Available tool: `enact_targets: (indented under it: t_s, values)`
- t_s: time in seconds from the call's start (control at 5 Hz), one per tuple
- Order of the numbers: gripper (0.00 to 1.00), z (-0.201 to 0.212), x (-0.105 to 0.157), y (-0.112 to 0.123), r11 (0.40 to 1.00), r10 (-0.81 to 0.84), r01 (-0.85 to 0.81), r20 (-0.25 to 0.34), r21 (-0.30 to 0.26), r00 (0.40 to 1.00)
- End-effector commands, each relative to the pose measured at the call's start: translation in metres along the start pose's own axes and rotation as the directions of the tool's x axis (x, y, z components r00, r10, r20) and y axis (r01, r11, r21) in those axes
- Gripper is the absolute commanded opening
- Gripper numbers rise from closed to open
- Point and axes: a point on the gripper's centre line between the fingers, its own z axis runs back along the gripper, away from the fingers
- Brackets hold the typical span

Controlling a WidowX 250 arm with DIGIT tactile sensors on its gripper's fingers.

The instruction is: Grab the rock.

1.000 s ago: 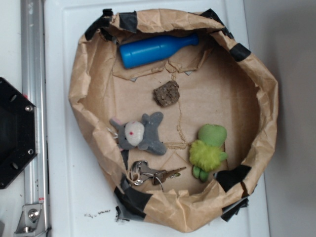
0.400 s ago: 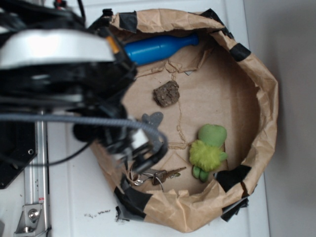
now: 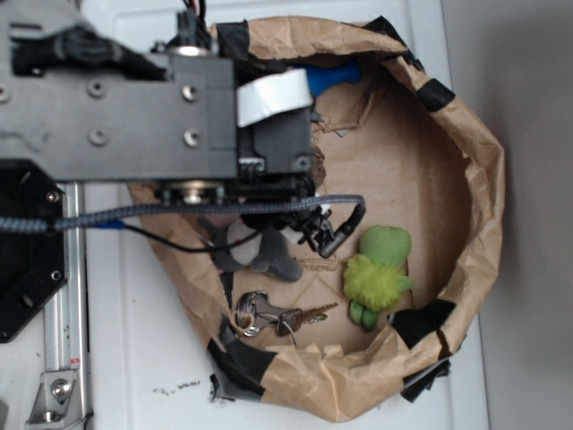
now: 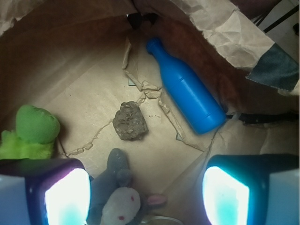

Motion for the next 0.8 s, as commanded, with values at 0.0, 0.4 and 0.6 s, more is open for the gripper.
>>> enact_targets:
  t_s: [0.0,0.4,0.6]
  values:
    - [1.0,0.011,0.01,0.002,0.999,0.011,-0.01,0.04,-0.035,0.999]
    - [1.0,-0.039,0.021,0.002,0.999,-0.034,0.035,0.045,-0.028,0.998]
    - [1.0,-0.066,0.029,0.001,0.987,-0.116,0.111,-0.036,-0.118,0.993]
